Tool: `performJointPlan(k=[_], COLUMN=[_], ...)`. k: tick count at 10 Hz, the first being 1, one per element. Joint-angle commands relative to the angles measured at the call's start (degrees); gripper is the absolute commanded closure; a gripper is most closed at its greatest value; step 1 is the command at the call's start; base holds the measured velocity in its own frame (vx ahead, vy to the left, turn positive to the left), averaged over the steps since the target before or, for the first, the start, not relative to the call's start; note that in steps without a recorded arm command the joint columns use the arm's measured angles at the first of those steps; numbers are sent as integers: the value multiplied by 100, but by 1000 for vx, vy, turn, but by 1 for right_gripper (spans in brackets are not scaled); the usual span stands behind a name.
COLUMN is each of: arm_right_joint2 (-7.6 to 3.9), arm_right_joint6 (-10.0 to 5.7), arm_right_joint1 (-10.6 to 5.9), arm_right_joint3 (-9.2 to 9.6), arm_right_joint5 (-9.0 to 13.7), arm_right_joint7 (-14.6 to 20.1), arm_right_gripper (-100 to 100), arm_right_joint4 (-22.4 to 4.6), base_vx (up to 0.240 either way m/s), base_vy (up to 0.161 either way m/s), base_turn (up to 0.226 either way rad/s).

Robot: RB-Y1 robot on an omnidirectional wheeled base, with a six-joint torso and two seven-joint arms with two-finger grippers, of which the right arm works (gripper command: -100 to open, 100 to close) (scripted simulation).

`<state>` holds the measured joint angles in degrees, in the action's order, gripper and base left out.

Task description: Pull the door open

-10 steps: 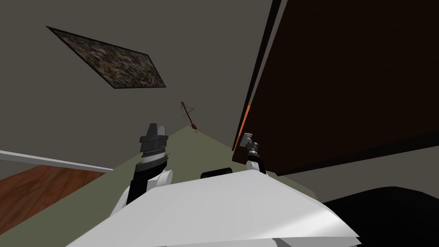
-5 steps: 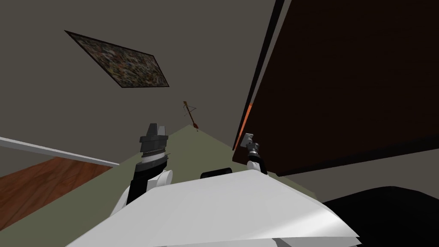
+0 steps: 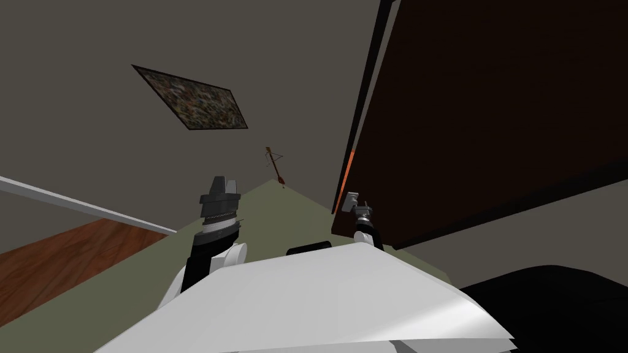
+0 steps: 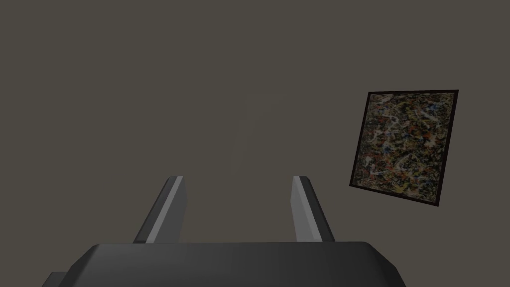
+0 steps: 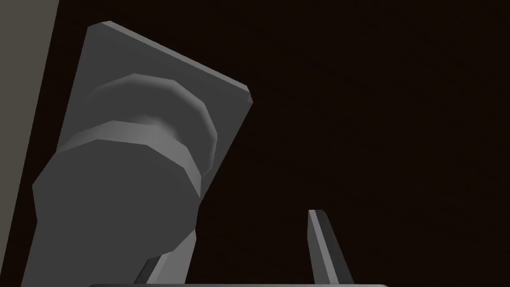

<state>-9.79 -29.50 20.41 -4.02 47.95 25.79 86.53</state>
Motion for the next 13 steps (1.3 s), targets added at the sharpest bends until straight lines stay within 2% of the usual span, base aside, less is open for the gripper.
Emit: performJointPlan(k=[1, 4, 5, 7, 8, 9, 13], arm_right_joint2=[62, 84, 106, 106, 129, 129, 213], arm_right_joint6=[-4, 3, 9, 9, 15, 15, 38], arm_right_joint1=[-110, -85, -59, -59, -33, -33, 65], arm_right_joint3=[175, 212, 250, 250, 288, 288, 431], arm_right_joint5=[27, 144, 263, 263, 382, 382, 831], arm_right_joint7=[107, 235, 366, 366, 497, 497, 991], arm_right_gripper=[-100, -100, -100, -100, -100, -100, -100], arm_right_joint4=[46, 99, 152, 152, 205, 205, 407], base_vx=[-51, -18, -54, -25, -34, -46, -79], base_vy=[-9, -3, 4, -3, -7, -12, -8], base_turn=[14, 26, 67, -1, 32, 43, 59])
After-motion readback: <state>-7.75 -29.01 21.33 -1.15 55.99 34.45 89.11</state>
